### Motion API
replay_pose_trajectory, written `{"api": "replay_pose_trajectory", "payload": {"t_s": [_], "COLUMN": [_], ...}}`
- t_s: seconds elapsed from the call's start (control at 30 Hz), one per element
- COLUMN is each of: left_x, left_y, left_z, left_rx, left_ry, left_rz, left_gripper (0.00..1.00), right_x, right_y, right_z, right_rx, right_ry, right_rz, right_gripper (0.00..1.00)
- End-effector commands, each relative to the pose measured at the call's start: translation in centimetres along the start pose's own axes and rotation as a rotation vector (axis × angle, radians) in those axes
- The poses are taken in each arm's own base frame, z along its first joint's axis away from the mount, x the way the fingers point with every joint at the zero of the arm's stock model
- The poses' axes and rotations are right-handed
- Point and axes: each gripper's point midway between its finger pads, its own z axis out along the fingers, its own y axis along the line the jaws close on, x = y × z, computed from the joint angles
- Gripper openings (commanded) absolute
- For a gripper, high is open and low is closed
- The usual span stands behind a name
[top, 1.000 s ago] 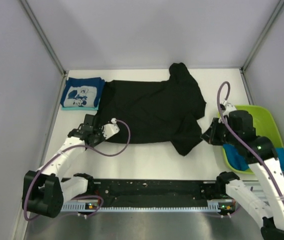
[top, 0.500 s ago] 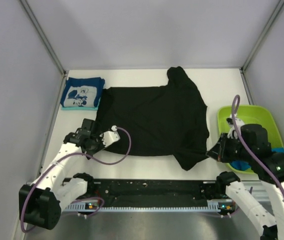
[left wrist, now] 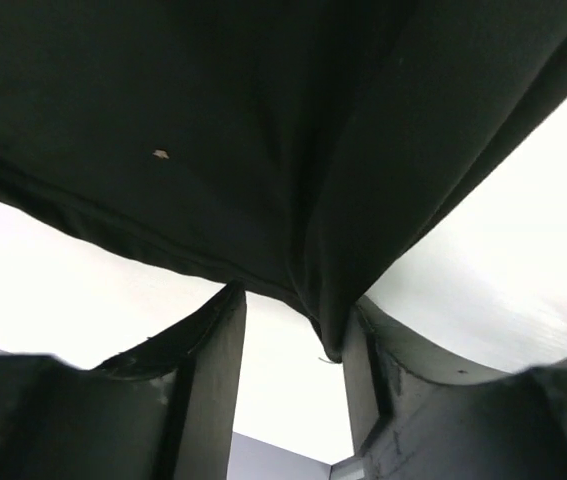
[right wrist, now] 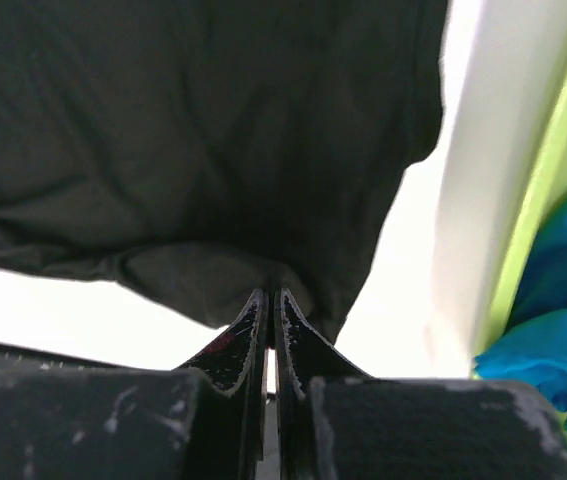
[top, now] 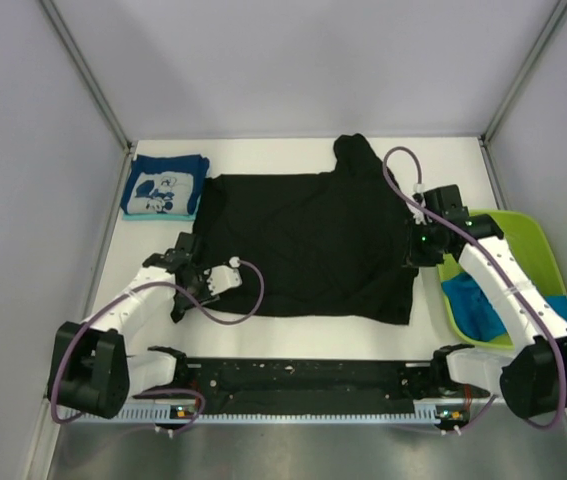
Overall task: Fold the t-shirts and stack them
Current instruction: Grap the side of the flattened tshirt closest away from the robot with both arms, then fold the flattened tshirt in 1/3 of the way
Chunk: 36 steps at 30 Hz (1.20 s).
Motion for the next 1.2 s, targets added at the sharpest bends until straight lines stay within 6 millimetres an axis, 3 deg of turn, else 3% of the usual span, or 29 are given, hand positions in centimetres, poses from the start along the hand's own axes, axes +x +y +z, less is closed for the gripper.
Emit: {"api": "replay_pose_trajectory", "payload": {"t_s": [0.0, 0.1, 0.3, 0.6, 0.63, 0.67, 0.7, 0.73, 0.83, 1.0, 1.07, 1.17], "left_x": [1.2, 1.1, 1.6, 4.5, 4.3, 4.0, 3.5, 3.0, 2.2, 1.8, 0.9, -0.9], "left_y": [-2.3, -3.4, -2.8, -7.2, -7.0, -6.6, -6.0, -5.4, -4.1, -3.7, -2.3, 1.2], "left_z": [-1.0, -0.5, 0.8, 1.4, 1.8, 1.9, 1.7, 1.4, -0.7, -4.4, -5.1, -5.8], "left_rx": [0.068, 0.071, 0.044, 0.202, 0.178, 0.155, 0.133, 0.107, 0.059, -0.005, -0.078, -0.198], "left_ry": [-0.002, -0.054, -0.009, 0.073, 0.060, 0.047, 0.036, 0.025, 0.002, -0.055, -0.108, -0.157], "left_rz": [0.129, 0.168, 0.126, 0.164, 0.154, 0.137, 0.101, 0.064, 0.004, -0.020, -0.032, -0.079], "left_gripper": [0.50, 0.55, 0.50, 0.50, 0.49, 0.40, 0.24, 0.00, 0.00, 0.00, 0.00, 0.00], "right_x": [-5.5, -6.1, -5.4, -5.2, -5.0, -4.8, -4.6, -4.1, -2.9, -0.8, -0.7, -2.3], "right_y": [-1.8, -2.8, -2.8, -2.5, -2.5, -2.4, -2.4, -2.3, -2.3, -1.1, -0.2, 0.5], "right_z": [-0.9, -1.1, -1.3, -4.9, -5.1, -5.4, -5.7, -5.8, -6.8, -9.1, -9.0, -7.6], "right_rx": [0.049, 0.083, 0.074, 0.072, 0.068, 0.065, 0.061, 0.056, 0.050, -0.020, -0.074, -0.109], "right_ry": [-0.157, -0.170, -0.167, -0.232, -0.234, -0.237, -0.239, -0.231, -0.221, -0.207, -0.211, -0.205], "right_rz": [-0.005, -0.006, -0.019, -0.028, -0.029, -0.028, -0.024, -0.026, -0.029, -0.049, -0.062, -0.077], "right_gripper": [0.00, 0.00, 0.00, 0.00, 0.00, 0.00, 0.00, 0.00, 0.00, 0.00, 0.00, 0.00]}}
